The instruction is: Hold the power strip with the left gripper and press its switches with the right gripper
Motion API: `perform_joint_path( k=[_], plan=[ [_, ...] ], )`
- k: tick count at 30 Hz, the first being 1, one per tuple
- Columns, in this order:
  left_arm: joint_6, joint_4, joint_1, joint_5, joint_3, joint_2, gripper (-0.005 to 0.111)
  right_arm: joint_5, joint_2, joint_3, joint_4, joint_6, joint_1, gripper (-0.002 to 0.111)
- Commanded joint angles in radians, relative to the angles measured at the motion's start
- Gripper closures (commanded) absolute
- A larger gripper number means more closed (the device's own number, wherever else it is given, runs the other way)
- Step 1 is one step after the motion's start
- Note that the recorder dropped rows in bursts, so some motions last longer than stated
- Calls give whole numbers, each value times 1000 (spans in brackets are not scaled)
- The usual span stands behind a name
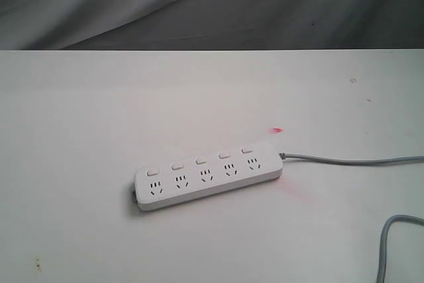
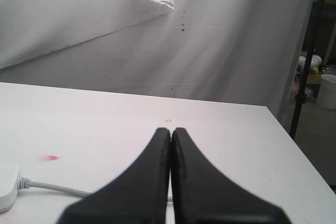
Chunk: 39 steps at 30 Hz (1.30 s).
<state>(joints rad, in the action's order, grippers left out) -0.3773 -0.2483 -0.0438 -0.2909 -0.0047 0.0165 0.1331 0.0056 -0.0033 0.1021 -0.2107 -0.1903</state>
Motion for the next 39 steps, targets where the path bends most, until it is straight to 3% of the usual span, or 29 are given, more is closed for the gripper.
perform_joint_path(
  k=[1,8,19,24,34,39],
  plan=[
    [2,0,-6,2,5,-5,105,3,-6,3,-7,4,-8,108],
    [2,21,-6,16,5,-5,105,3,-6,3,-7,4,-8,108],
    [2,22,-6,269,5,-5,105,3,-6,3,-7,4,-8,108],
    [2,17,-6,318,5,-5,105,3,-6,3,-7,4,-8,108],
    [70,-392,-6,316,5,-5,105,3,-6,3,-7,4,-8,108],
    [84,-461,-6,316,5,-5,105,3,-6,3,-7,4,-8,108]
  ],
)
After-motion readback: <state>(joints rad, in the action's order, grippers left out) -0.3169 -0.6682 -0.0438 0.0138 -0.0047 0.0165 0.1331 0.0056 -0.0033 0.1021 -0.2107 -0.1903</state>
